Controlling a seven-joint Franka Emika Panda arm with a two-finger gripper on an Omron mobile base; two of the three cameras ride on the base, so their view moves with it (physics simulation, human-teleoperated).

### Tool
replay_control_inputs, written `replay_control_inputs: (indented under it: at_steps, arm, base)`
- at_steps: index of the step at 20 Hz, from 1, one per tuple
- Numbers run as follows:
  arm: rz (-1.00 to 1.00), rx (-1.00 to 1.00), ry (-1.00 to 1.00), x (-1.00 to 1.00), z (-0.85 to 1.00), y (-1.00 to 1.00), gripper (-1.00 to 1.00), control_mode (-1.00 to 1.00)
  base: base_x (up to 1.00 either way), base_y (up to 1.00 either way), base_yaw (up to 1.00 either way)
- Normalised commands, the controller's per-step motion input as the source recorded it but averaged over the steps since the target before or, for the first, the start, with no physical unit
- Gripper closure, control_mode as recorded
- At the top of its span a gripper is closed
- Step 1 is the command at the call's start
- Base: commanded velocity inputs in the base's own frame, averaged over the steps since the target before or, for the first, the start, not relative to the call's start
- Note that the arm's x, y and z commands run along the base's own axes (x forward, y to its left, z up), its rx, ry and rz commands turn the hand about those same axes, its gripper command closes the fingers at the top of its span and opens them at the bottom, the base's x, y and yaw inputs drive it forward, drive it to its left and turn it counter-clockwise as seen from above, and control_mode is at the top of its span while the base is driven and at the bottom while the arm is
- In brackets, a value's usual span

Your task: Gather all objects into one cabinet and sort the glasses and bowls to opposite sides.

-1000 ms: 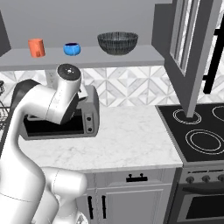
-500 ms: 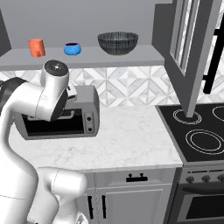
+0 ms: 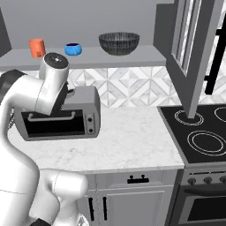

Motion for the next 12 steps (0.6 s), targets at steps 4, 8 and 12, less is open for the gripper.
replay_control_inputs:
  at_steps: [4, 8, 12]
  arm:
    - [0.05, 0.10, 0.00, -0.03, 0.67, 0.00, 1.00, -1.00]
    - [0.00, 0.09, -0.04, -0.19, 0.75, 0.00, 1.00, -1.00]
    - [0.00, 0.08, 0.00, -0.23, 0.87, 0.00, 1.00, -1.00]
  base:
    - [0.00, 0.00, 0.00]
    - [0.00, 0.00, 0.00]
    - [0.00, 0.00, 0.00]
